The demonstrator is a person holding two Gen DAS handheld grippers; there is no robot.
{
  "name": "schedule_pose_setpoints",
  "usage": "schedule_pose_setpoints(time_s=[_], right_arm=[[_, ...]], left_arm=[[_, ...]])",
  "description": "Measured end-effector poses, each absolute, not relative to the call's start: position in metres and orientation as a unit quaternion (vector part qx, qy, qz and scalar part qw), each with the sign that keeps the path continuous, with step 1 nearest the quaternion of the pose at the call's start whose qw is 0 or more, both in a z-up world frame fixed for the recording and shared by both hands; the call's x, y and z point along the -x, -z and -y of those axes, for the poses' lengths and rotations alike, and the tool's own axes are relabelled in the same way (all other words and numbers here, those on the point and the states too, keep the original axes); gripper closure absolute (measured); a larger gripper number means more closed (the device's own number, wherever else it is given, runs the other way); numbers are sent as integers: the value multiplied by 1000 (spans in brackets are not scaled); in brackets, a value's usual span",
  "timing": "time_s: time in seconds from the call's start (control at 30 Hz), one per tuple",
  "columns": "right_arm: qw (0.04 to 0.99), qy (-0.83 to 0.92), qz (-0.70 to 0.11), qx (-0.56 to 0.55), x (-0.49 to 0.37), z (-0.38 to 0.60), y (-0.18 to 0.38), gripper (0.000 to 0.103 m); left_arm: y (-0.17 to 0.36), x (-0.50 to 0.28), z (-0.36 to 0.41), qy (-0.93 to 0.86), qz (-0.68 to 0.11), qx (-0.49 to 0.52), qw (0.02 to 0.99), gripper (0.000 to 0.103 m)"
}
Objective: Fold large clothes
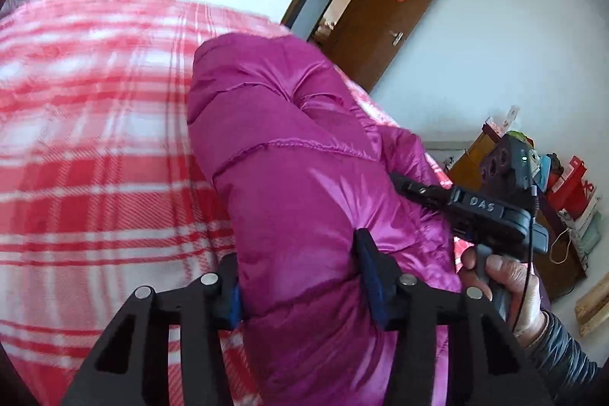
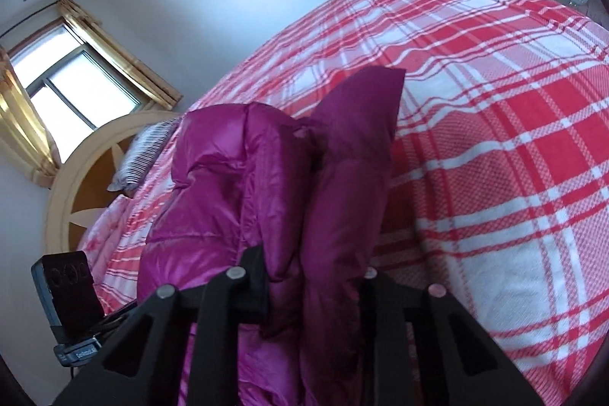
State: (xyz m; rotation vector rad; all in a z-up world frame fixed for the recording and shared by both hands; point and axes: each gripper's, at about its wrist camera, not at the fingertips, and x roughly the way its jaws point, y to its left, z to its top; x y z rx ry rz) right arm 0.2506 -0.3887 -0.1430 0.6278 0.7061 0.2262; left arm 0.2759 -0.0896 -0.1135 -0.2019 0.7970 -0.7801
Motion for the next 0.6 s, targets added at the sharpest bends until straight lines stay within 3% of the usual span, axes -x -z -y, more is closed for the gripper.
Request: schedule_pose_setpoints(time_s=[0.3, 0.6], right_arm=[[877, -210, -338, -270, -280, 280, 109, 79], [838, -327, -367, -237, -344, 129, 105, 79]], left_arm=[[65, -241, -3, 310, -334, 77, 887, 52], [64, -226, -121, 180, -333, 93, 921, 52]])
